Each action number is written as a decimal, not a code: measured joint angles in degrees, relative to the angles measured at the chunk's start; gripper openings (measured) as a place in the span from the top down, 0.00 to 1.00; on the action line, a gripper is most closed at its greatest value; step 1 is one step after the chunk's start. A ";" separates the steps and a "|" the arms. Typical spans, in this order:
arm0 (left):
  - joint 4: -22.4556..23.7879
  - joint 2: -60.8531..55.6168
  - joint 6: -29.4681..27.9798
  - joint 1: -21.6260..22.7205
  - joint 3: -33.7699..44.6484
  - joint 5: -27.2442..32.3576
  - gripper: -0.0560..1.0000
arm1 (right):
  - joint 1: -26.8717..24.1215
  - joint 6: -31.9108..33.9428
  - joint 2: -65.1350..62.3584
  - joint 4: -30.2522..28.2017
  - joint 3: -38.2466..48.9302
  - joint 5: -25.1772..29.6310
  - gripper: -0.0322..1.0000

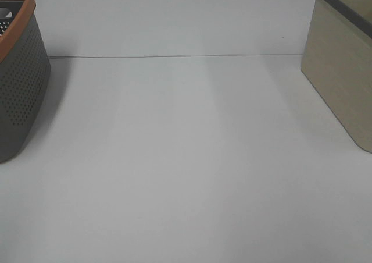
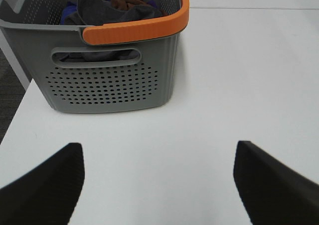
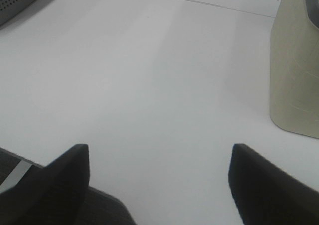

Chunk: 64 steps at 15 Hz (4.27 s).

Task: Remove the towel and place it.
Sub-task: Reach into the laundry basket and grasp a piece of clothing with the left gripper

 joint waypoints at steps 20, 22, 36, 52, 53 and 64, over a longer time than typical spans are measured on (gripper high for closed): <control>-0.17 0.00 0.00 0.00 0.00 0.00 0.22 | 0.00 0.00 0.00 0.00 0.00 0.00 0.24; -0.17 1.09 0.00 0.00 0.00 0.00 0.22 | 0.00 0.00 0.00 0.00 0.00 0.00 0.24; 2.23 25.04 0.00 0.00 -16.79 -0.52 0.23 | 0.00 0.00 0.00 0.00 0.00 0.00 0.24; 3.55 76.60 6.99 0.00 -52.37 3.61 0.24 | 0.00 0.00 0.00 0.00 0.00 -0.06 0.24; 3.55 79.13 7.79 0.00 -55.18 4.24 0.24 | 0.00 0.00 0.00 0.00 0.00 -0.06 0.24; 3.21 104.16 14.09 1.15 -77.18 7.33 0.24 | 0.00 0.23 0.00 -0.11 0.00 -0.06 0.24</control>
